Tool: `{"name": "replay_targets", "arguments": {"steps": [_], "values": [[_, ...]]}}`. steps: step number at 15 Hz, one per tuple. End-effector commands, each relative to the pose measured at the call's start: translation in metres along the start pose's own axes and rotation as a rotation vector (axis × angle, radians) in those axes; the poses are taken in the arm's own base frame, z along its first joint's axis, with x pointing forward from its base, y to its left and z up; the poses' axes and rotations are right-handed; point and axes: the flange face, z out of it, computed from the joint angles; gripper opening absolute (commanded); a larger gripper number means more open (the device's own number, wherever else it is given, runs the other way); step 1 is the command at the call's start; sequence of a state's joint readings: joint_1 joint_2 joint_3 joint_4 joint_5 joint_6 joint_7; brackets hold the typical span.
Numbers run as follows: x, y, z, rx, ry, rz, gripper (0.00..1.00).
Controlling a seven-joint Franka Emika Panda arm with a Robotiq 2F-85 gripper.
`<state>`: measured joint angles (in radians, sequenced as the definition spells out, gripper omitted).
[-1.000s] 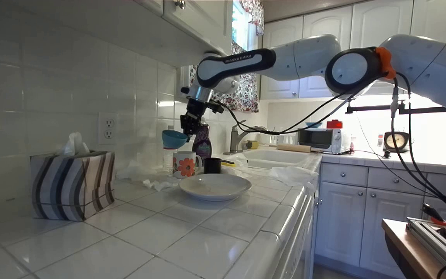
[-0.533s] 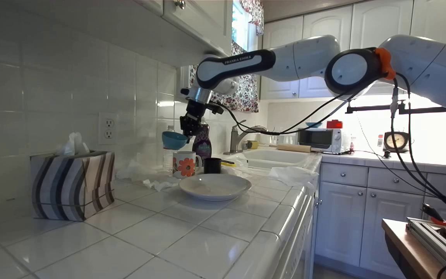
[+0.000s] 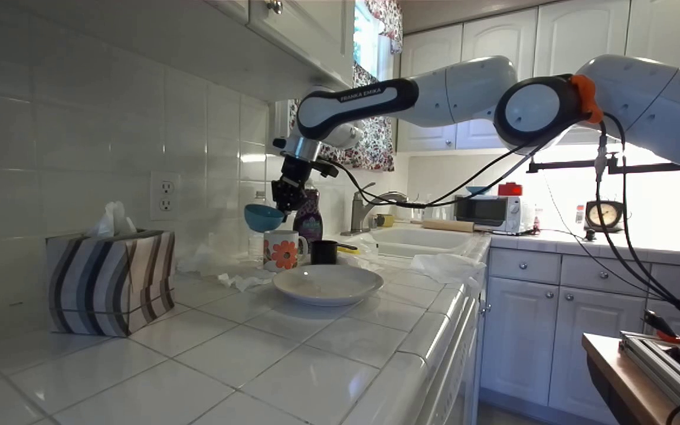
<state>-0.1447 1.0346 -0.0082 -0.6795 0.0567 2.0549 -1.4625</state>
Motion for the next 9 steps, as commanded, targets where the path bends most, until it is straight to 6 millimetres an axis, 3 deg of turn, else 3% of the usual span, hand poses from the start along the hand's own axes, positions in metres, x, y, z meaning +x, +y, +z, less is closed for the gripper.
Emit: {"name": "replay_targets", "arguments": {"steps": [1,9], "values": [[0.002,0.0026,-0.0014,-0.035,-0.007,-0.028,0.03],[0.0005,0.007,-0.0004,-0.094,-0.009,-0.029,0.03]]}}
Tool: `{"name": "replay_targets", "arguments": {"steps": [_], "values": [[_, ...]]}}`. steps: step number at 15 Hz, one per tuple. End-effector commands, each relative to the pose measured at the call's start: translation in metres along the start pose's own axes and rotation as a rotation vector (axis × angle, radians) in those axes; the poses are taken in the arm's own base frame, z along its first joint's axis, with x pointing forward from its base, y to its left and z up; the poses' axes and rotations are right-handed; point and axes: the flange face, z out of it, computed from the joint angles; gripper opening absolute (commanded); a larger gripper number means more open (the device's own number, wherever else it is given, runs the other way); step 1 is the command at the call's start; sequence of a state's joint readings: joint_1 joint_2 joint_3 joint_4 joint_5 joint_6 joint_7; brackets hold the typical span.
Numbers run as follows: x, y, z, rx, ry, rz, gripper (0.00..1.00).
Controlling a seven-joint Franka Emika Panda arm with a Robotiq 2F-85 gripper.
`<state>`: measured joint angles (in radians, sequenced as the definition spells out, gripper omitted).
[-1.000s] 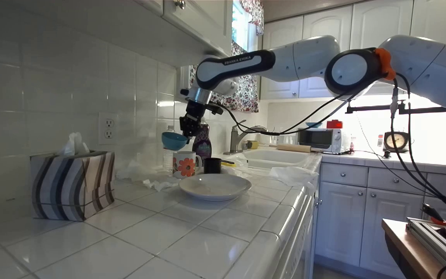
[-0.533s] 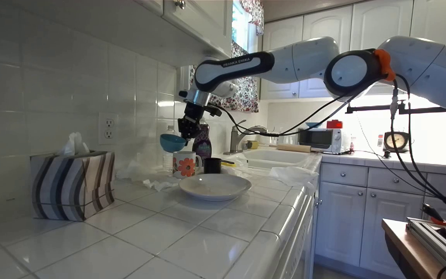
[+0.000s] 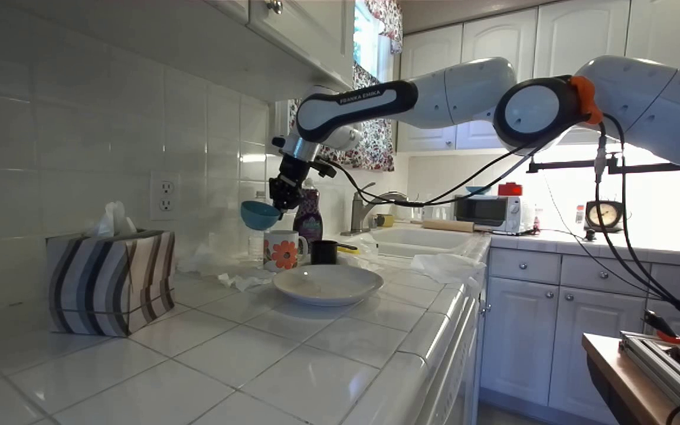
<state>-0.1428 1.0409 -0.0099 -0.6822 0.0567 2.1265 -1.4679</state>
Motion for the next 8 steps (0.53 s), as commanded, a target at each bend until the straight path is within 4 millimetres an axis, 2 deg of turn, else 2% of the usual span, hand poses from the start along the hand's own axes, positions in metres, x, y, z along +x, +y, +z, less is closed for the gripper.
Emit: {"name": "replay_targets", "arguments": {"steps": [1,8], "values": [[-0.001,0.0018,0.0003,-0.034,-0.015,-0.023,0.03],[-0.0016,0.0003,0.0033,-0.046,-0.019,-0.037,0.03]]}}
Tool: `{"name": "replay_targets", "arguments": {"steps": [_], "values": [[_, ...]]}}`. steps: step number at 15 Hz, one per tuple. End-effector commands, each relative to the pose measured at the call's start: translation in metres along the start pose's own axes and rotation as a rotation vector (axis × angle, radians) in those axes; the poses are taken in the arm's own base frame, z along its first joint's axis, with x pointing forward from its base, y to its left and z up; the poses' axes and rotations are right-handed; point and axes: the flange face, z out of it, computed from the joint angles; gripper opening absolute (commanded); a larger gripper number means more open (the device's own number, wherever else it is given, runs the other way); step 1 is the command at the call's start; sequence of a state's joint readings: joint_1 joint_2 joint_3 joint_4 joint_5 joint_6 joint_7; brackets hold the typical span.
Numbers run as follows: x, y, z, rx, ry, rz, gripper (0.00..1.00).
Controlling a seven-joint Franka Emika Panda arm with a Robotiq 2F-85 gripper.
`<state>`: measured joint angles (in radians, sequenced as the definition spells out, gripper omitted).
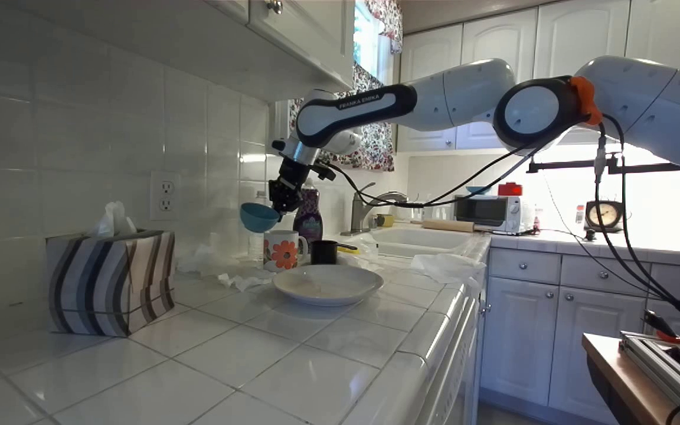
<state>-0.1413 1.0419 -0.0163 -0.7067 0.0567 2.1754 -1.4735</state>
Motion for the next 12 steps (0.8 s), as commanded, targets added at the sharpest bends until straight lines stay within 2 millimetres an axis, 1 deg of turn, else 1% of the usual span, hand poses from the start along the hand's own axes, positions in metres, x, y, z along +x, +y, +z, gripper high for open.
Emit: {"name": "replay_targets", "arguments": {"steps": [1,12], "values": [[-0.0003,0.0014,-0.0047,-0.022,-0.013,-0.037,0.03],[-0.0072,-0.0022,-0.0067,0.033,0.029,-0.018,0.03]]}}
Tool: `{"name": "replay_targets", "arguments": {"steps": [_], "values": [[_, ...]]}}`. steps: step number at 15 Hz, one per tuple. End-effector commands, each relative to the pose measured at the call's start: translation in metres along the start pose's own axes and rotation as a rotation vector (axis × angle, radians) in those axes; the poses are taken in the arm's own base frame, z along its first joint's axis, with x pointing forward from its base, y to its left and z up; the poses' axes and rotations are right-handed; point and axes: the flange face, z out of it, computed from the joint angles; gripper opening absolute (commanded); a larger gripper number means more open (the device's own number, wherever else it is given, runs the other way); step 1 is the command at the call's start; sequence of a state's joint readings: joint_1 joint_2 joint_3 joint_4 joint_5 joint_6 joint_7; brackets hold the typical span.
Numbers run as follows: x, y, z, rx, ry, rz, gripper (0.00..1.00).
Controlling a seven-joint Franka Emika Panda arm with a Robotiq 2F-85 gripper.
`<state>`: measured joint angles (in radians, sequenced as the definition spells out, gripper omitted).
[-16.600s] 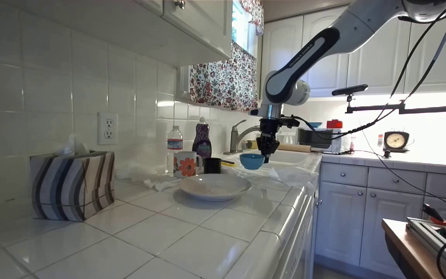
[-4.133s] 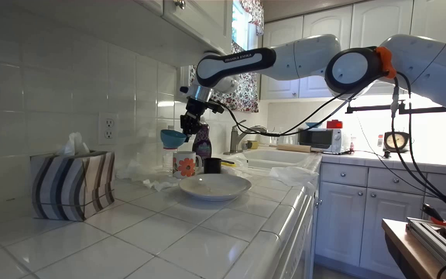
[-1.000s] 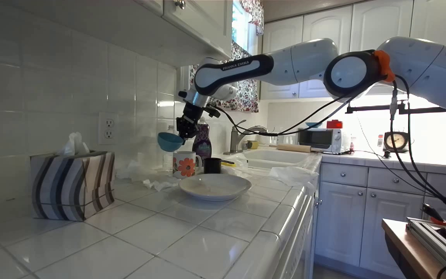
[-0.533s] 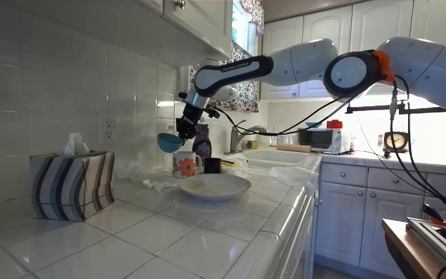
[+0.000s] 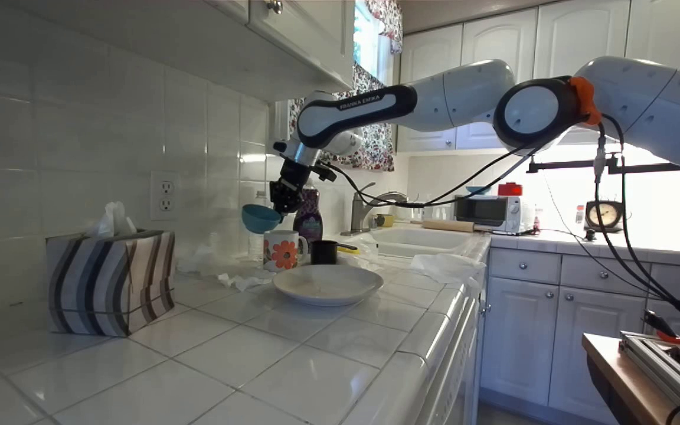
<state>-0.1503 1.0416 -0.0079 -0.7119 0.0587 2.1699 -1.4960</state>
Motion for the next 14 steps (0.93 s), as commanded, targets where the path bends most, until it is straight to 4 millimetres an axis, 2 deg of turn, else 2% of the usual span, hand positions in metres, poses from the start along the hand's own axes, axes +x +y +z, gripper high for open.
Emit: {"name": "replay_targets", "arguments": {"steps": [1,2,7,8,14], "values": [[-0.003,-0.001,-0.009,0.024,0.025,0.001,0.03],[-0.001,-0.001,0.001,0.007,0.002,0.003,0.14],[-0.002,-0.001,0.001,0.012,0.003,0.005,0.14],[-0.002,-0.001,0.001,0.012,0.003,0.005,0.03],[0.002,-0.002,0.001,0.01,0.003,-0.004,0.03]]}}
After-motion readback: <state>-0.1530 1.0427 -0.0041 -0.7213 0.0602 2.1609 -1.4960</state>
